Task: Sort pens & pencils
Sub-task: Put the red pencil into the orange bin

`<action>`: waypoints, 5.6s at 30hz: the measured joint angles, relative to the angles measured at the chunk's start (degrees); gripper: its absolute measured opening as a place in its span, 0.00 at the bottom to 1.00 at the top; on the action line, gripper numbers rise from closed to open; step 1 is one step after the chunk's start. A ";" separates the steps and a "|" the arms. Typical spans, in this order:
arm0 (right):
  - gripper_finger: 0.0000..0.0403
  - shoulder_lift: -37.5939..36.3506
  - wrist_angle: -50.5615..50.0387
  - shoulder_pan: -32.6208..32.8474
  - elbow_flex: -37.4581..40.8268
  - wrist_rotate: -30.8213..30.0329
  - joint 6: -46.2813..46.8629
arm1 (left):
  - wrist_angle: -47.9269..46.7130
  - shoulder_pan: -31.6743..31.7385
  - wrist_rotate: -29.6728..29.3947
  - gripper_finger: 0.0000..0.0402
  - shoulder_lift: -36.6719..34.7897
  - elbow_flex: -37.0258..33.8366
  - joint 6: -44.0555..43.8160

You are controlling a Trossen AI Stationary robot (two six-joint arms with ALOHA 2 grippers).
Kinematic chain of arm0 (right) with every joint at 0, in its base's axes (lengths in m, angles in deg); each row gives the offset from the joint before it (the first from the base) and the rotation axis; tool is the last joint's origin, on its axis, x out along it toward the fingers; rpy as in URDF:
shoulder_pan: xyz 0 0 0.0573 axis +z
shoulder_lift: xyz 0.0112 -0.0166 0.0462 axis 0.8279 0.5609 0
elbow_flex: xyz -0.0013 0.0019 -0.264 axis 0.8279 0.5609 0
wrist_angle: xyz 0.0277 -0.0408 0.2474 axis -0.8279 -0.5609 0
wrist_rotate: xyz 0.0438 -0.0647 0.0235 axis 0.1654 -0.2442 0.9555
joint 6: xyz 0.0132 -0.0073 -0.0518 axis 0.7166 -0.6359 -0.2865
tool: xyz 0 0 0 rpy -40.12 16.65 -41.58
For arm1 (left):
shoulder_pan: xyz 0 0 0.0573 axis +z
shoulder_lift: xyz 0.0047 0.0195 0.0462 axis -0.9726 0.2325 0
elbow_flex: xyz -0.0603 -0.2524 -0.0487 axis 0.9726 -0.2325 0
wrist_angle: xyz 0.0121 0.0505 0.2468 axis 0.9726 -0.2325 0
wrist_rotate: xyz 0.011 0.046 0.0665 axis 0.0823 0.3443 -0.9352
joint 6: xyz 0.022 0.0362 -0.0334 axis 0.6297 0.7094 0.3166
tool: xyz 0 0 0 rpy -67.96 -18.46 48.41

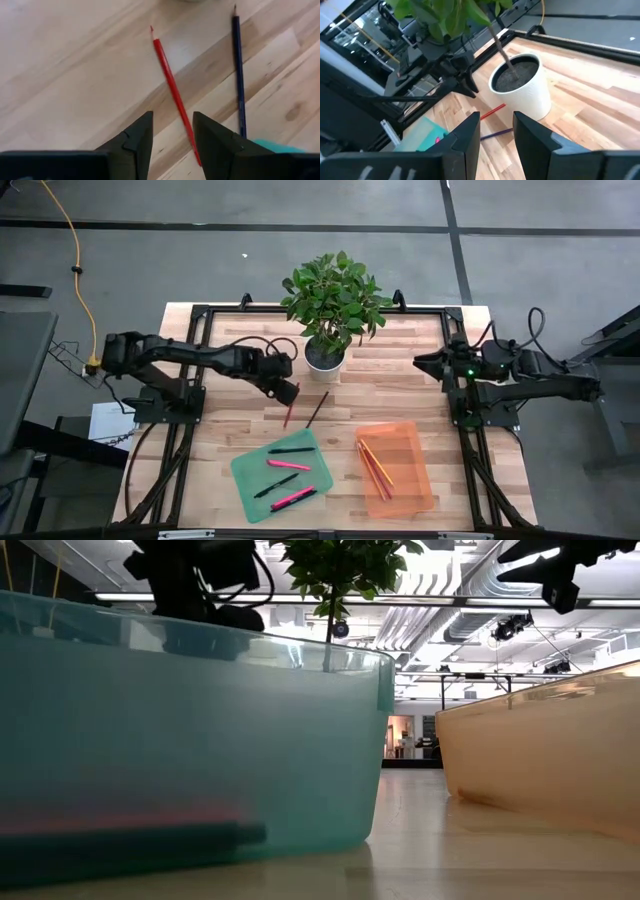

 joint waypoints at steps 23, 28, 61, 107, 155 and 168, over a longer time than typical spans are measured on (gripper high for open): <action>0.27 0.81 -1.96 -0.04 0.00 4.58 -3.54 | -11.92 -1.86 1.36 0.32 16.27 14.10 -0.56; 0.27 0.81 -2.04 -0.04 0.00 5.10 -5.07 | -14.31 -2.25 1.91 0.32 18.57 16.51 -0.93; 0.27 0.70 -2.04 -0.04 0.00 7.81 -6.50 | -10.75 -5.57 4.86 0.32 25.08 16.96 -7.01; 0.27 0.70 -2.06 -0.03 0.00 7.97 -7.52 | -12.90 -5.53 5.46 0.32 26.76 17.02 -5.41; 0.27 0.68 -2.06 -0.02 0.00 7.94 -7.52 | -13.98 -5.53 5.42 0.03 26.50 16.99 1.18; 0.27 0.70 -2.06 -0.04 0.00 7.94 -7.52 | -13.89 -5.53 5.84 0.01 26.50 17.03 1.40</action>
